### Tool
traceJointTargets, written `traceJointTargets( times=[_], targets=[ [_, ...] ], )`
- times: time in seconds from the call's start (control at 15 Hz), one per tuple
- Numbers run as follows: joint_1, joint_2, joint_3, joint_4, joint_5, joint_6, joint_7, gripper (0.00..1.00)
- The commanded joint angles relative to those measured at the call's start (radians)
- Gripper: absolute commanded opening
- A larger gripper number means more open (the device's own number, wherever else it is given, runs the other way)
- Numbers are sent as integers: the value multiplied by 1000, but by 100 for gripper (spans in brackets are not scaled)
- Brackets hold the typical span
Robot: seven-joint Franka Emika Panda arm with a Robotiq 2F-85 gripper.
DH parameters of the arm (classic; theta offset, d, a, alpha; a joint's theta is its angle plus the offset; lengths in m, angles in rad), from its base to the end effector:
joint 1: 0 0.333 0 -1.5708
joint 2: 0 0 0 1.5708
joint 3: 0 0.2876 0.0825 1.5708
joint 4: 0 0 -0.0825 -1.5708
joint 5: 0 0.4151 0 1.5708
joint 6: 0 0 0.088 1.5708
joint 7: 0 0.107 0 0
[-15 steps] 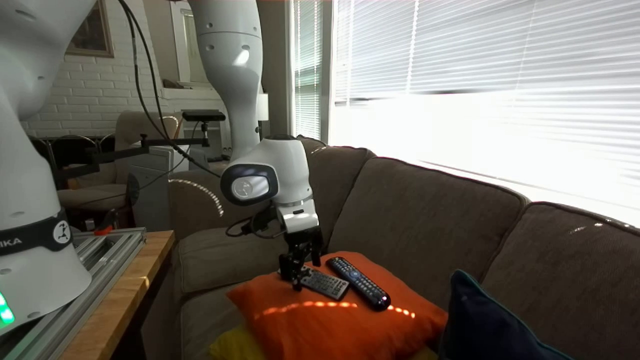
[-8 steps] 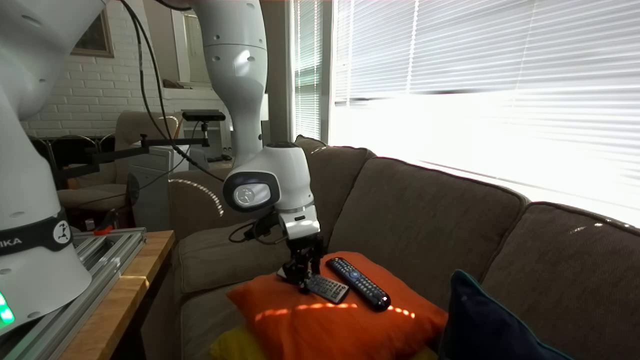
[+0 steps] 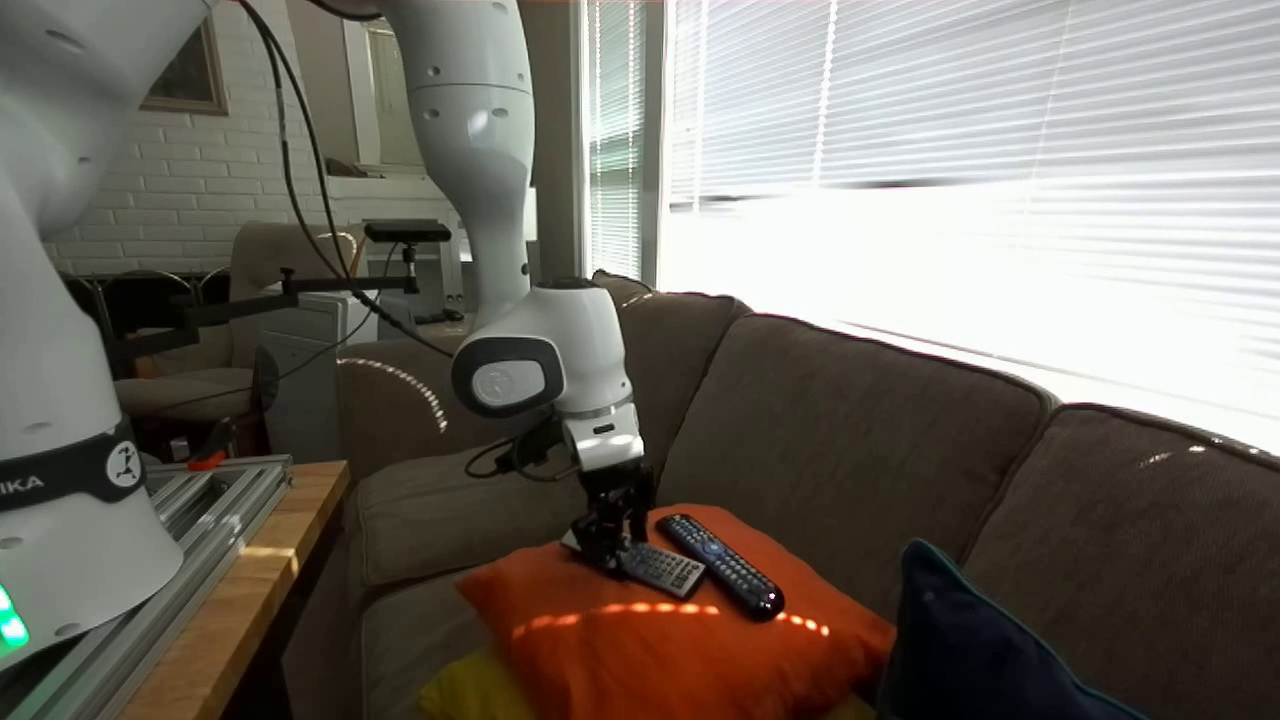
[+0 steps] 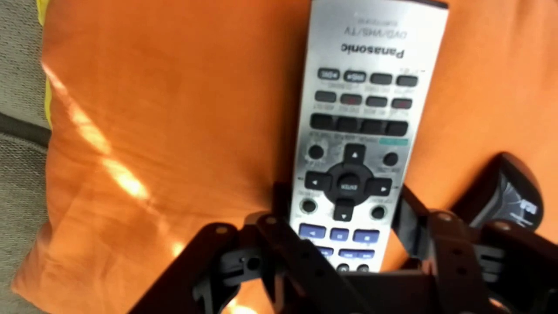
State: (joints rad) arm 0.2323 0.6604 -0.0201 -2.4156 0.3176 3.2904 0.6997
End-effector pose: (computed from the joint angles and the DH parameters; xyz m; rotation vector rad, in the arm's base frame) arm 0.4519 0.0624 0.0150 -2.8123 1.1909 -0.3110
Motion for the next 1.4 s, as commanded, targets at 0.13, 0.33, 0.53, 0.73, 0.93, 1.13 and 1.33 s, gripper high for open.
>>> traceJointTargets(
  times=[0.13, 0.33, 0.53, 0.73, 0.93, 1.13, 1.33],
  targets=[
    [111, -105, -117, -43, 55, -45, -48, 34],
    [55, -158, -117, -54, -9, -56, -154, 34],
    [-55, -220, -73, -56, -72, -100, -340, 34],
    [-135, -257, -72, -56, -152, -162, -497, 34],
    [-152, -260, -140, -51, -254, -198, -621, 34],
    [-113, -216, -255, -30, -365, -173, -699, 34],
    [-101, -171, -324, -1, -451, -143, -760, 34]
  ],
)
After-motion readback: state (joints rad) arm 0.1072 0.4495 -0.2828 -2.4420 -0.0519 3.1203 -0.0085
